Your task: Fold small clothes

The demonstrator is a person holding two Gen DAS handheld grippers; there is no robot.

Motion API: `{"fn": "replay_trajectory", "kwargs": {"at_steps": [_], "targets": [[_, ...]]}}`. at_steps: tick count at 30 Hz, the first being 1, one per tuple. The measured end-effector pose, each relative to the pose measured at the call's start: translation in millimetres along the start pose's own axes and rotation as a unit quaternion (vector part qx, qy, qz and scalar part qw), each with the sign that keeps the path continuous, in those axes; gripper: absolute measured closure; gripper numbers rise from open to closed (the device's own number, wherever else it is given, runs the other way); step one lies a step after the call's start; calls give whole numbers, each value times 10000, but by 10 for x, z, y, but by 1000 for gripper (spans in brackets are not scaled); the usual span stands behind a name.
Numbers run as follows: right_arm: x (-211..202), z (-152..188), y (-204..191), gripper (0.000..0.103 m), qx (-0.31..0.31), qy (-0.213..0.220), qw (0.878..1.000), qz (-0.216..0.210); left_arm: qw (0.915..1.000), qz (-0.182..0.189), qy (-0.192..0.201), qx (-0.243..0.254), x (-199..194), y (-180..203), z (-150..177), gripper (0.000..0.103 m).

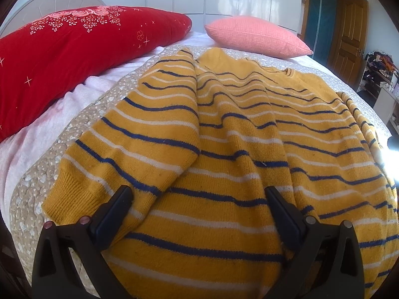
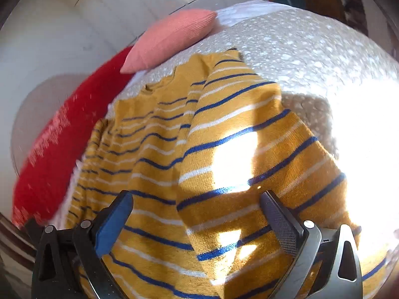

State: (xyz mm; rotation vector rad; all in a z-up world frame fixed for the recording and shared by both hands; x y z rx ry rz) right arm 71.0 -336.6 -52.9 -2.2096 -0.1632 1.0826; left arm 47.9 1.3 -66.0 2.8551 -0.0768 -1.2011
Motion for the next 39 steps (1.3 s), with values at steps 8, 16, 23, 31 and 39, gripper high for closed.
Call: {"fn": "replay_trajectory", "kwargs": {"at_steps": [8,16,23,31,39], "targets": [[127,76,-32,0,-589,105,9962,632,10000,-27,-54,35,4,0,4,0],[-260,55,-13,0,-473,707,9932,796,9993,259,-200,-206,-384,-157,-67,1],[-968,225,-64,0,-599,1413,9870,478,9972,-173,-11,-726,-792,-846,-95,1],[-1019,563,150,0,-365,847,9946,480,9968,-286,-382,-637,-369,-1112,-179,1],[-1121,632,218,0,-563,832,9916,812,9942,186,-757,-738,-171,-1122,-166,92]]}}
Point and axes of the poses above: each gripper's, at about its wrist camera, not at the fingertips, and x roughly the way its jaws point, y to its right, z to its underside, the point moved 9 cm from there along x, roughly the way its jaws point, and after that the axes turned 2 degrees about z, right-handed, at the moved point
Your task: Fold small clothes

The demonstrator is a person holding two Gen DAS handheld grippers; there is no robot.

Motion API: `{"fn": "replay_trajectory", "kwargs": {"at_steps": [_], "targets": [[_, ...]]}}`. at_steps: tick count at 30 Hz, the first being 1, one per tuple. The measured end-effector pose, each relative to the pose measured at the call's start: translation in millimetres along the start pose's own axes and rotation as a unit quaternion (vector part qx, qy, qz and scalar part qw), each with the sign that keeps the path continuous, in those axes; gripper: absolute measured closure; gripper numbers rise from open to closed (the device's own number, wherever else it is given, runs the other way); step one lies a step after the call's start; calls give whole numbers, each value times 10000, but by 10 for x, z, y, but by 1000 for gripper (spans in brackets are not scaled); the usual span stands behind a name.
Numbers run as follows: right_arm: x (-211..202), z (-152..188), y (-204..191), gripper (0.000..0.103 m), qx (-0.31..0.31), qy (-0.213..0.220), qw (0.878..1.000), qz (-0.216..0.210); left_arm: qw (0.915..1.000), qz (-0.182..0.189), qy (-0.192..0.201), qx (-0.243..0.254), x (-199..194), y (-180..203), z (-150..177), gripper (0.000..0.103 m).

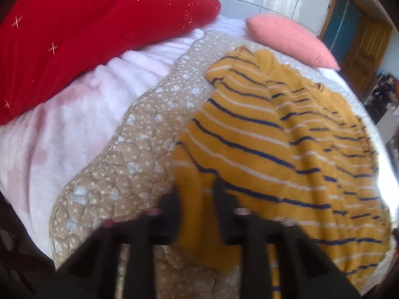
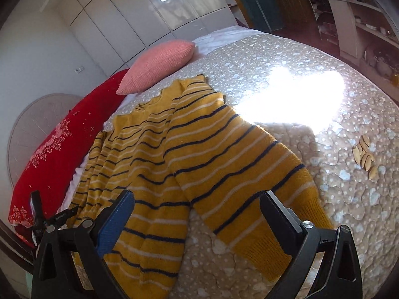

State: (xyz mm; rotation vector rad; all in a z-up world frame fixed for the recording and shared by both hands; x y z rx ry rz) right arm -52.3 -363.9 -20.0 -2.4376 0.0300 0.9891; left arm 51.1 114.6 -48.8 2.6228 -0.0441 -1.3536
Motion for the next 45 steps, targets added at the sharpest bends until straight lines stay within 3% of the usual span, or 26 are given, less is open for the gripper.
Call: {"fn": "replay_trajectory", "kwargs": {"at_steps": [5,9,11,13,18,20,23,26,28,29,30,32,34,37,40,41,43,45], "targets": [[-138,-151,116,1,-196,178,9989,381,9940,-1004,423,-79,-247,-578,-332,92],[-273,-338,332,1,-338,371,9947,895,9915,-1183,481,-262,-410,-919,-390,80],[-286,-384,445,1,-385,352,9926,1098,9929,-981,550,-388,-561,-936,-329,73],[-256,-431,493,1,-457,303,9918,1157,9935,-759,696,-478,-748,-864,-243,49],[164,-673,521,2,-928,9,9864,1358,9902,-467,1270,-354,-1165,-365,-12,13],[495,-747,530,3,-978,-315,9867,1258,9895,-374,1371,-267,-1211,-152,58,11],[975,-812,526,8,-880,-768,9873,1078,9926,-192,1201,-47,-1167,157,177,11],[1233,-861,401,11,-850,-860,9898,748,9954,-138,930,167,-1097,358,262,11],[1305,-854,266,19,-902,-926,9907,412,9961,-170,844,214,-1083,419,300,11],[1332,-847,194,35,-957,-997,9901,248,9962,-206,830,190,-1088,424,316,11],[1352,-837,154,67,-968,-1091,9893,90,9962,-243,828,146,-1095,423,325,11],[1354,-890,185,96,-743,-1257,9891,-210,9966,-310,768,40,-1068,386,330,11],[1296,-1041,340,96,-661,-1089,9918,-30,9969,-319,713,-34,-1047,362,350,11],[1218,-1319,745,96,-611,-774,9909,918,9968,-414,680,-50,-1023,323,375,11],[1081,-1534,1129,94,-516,-394,9786,1955,9973,-411,608,-41,-972,308,393,11],[1015,-1542,1192,92,-284,-356,9795,1965,9976,-392,577,-39,-937,297,395,11],[875,-1479,1130,87,148,-347,9893,1406,9982,-336,501,-35,-858,281,406,11],[684,-1316,906,56,259,-305,9955,858,9992,-172,368,-67,-742,265,425,11]]}}
Point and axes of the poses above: each gripper's, at about its wrist camera, not at the fingertips, and x roughly the way its jaws point, y to its right, z to its underside, the point moved 9 cm from there along x, roughly the way its jaws point, and after that the axes turned 2 degrees about z, right-handed, at the moved point
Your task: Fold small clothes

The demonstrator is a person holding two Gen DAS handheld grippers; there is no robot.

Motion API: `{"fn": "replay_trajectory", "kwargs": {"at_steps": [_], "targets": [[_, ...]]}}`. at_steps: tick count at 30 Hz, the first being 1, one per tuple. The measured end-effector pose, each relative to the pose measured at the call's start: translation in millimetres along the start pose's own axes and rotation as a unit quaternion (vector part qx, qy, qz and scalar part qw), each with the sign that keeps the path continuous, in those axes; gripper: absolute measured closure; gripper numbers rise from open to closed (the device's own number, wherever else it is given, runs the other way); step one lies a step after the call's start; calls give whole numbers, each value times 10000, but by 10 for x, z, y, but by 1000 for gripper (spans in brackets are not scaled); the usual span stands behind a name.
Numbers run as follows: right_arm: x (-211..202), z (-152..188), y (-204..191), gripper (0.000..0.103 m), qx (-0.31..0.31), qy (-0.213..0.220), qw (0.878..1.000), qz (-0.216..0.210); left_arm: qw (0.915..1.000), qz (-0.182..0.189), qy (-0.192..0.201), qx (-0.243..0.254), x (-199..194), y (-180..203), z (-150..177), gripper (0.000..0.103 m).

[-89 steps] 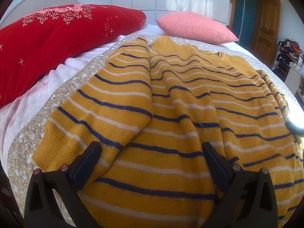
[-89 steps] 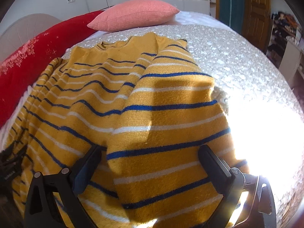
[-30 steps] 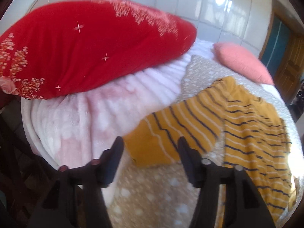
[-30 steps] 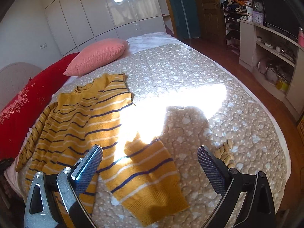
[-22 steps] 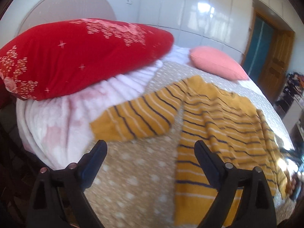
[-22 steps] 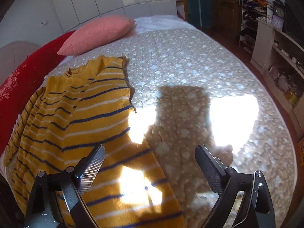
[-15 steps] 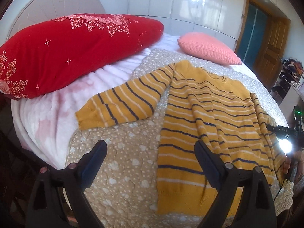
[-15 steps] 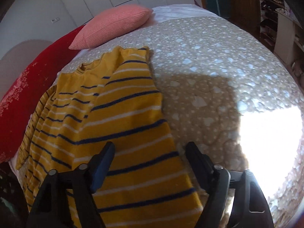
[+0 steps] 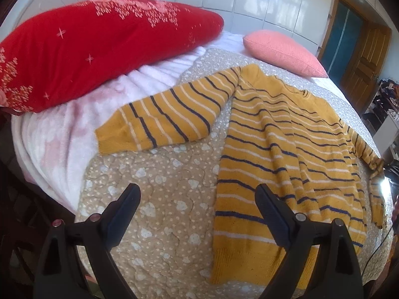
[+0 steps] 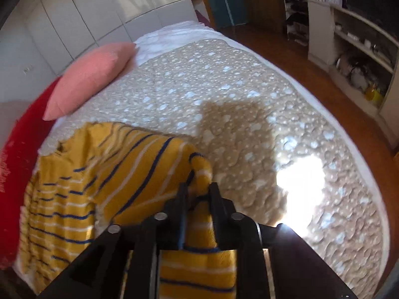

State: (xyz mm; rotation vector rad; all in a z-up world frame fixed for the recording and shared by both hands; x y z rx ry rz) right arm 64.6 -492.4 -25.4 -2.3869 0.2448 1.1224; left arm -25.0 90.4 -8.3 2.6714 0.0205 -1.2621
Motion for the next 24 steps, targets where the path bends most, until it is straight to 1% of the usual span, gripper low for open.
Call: {"fn": "replay_trajectory", "kwargs": {"at_steps": [2,4,5,6,7,8,10,12,13,14,16,17,18,19,20,21,22,23,24], "targets": [[-232,283,-285,41,-163,-32,9980,-611,9996,214,-141,-66,108,9,30,11],[-432,629,-563,39,-403,-197,9916,-1217,9983,518,-230,-134,193,47,61,11],[-492,806,-737,39,-518,-334,9874,-1455,9966,740,-305,-175,236,86,86,11],[-533,1025,-875,39,-633,-506,9825,-1675,9949,915,-380,-207,269,125,110,11],[-560,1230,-981,39,-736,-655,9786,-1804,9916,1169,-486,-261,303,182,152,11],[-562,1417,-1066,39,-848,-776,9767,-1814,9898,1292,-524,-275,319,224,186,11],[-506,1707,-1166,39,-1025,-951,9757,-1687,9871,1498,-522,-224,303,315,236,11],[-422,1934,-1215,39,-948,-1150,9741,-1700,9828,1752,-561,-156,271,423,309,11],[-392,1998,-1219,38,-851,-1153,9757,-1656,9813,1830,-581,-118,258,457,347,12],[-404,2032,-1227,37,-809,-1043,9781,-1610,9804,1873,-609,-81,248,478,380,14],[-474,2105,-1273,35,-837,-909,9801,-1554,9812,1823,-637,-13,245,498,419,27],[-505,2150,-1315,34,-789,-889,9797,-1616,9823,1763,-631,6,241,496,425,30],[-524,2209,-1342,34,-690,-908,9782,-1737,9831,1716,-638,11,252,491,410,43],[-476,2248,-1354,34,-615,-923,9774,-1801,9840,1651,-675,-2,265,476,407,69],[-459,2285,-1377,34,-623,-893,9783,-1762,9842,1605,-743,-37,283,442,391,85],[-475,2302,-1397,34,-721,-830,9796,-1681,9828,1645,-834,-119,301,418,397,95],[-483,2314,-1449,35,-873,-794,9792,-1651,9808,1727,-864,-263,300,386,386,95],[-490,2318,-1502,53,-960,-816,9766,-1744,9804,1734,-859,-357,276,347,376,95],[-493,2322,-1528,92,-911,-932,9728,-1917,9817,1685,-801,-392,214,326,367,96]]}}
Point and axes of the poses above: each gripper's, at about its wrist camera, not at the fingertips, and x roughly the way its jaws point, y to its right, z to its underside, the point moved 9 cm from there along x, roughly the way its jaws point, and after that the axes turned 2 degrees about z, right-handed, at the moved point
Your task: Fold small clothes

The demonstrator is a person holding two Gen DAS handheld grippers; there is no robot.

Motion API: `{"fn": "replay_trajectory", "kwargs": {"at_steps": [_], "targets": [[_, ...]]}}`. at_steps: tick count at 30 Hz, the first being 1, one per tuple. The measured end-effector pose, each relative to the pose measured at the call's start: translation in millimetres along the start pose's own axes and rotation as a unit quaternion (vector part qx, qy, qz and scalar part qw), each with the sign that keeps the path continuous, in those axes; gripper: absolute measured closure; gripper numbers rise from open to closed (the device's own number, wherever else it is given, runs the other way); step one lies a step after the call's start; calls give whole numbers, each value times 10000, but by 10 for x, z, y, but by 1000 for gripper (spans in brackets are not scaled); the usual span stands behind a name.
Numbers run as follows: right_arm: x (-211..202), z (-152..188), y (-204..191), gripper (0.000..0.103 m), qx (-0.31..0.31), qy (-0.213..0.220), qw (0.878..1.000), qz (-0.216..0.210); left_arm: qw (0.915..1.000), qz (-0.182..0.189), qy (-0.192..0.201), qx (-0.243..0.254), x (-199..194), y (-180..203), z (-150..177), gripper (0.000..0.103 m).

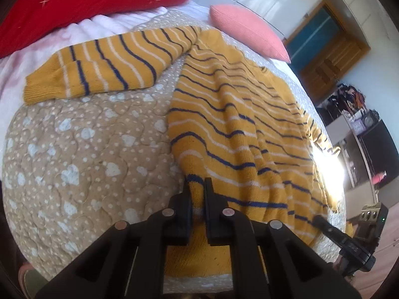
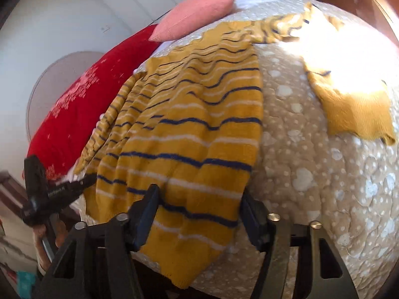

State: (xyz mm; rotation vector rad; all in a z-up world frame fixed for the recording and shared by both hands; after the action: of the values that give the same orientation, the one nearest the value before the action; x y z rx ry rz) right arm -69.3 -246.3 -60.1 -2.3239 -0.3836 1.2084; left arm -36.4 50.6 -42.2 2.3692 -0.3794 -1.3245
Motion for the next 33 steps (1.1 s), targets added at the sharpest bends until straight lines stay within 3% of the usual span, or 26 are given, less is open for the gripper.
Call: {"fn": "replay_trajectory", "kwargs": {"at_steps": [6,10,13,14,15,16,18,19,21,22,26,29,31,32,33], "targets": [[-414,146,-43,93,134,214,9991,-330,9991,-123,376,122,-535,43,201,98],[-585,393,30,93,289,78,9982,-520,9985,-422,328,78,-710,-142,441,100],[-731,395,210,91,481,319,9973,-458,9977,-582,341,58,-797,-279,502,96],[-775,332,298,83,561,441,9969,-338,9968,-660,438,102,-853,-283,482,93],[-813,244,397,70,673,570,9959,-186,9955,-718,587,171,-924,-255,438,82],[-863,142,507,64,780,695,9945,-39,9943,-733,735,239,-990,-208,386,64],[-996,-114,737,50,836,996,9907,390,9909,-668,1101,397,-1109,-63,275,41],[-1027,-268,839,47,791,1158,9873,745,9898,-625,1191,458,-1134,0,244,37],[-1094,-511,1078,28,642,1369,9752,1618,9900,-500,1177,591,-1097,142,190,37],[-1088,-609,1195,26,585,1354,9688,1990,9909,-427,1103,642,-1040,204,172,37],[-907,-888,1572,26,437,996,9607,2555,9926,-359,904,733,-832,350,164,37],[-725,-975,1762,27,362,679,9636,2562,9933,-406,728,801,-706,404,201,37],[-658,-970,1737,36,261,585,9680,2428,9936,-427,652,819,-647,430,221,37],[-663,-967,1711,54,150,588,9687,2405,9938,-435,620,816,-615,442,223,37],[-667,-976,1677,88,95,576,9730,2234,9941,-432,594,801,-592,447,214,37]]}}
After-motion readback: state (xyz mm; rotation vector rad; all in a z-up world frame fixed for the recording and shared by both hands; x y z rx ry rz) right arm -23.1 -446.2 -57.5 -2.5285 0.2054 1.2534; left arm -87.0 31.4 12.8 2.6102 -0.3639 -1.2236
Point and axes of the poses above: each gripper's, at about its wrist camera, not at the fingertips, and x roughly the way its jaws point, y to its right, z to its underside, the point moved 9 cm from there along x, roughly the way its jaws point, and after that the axes turned 2 degrees about z, right-handed, at the moved point
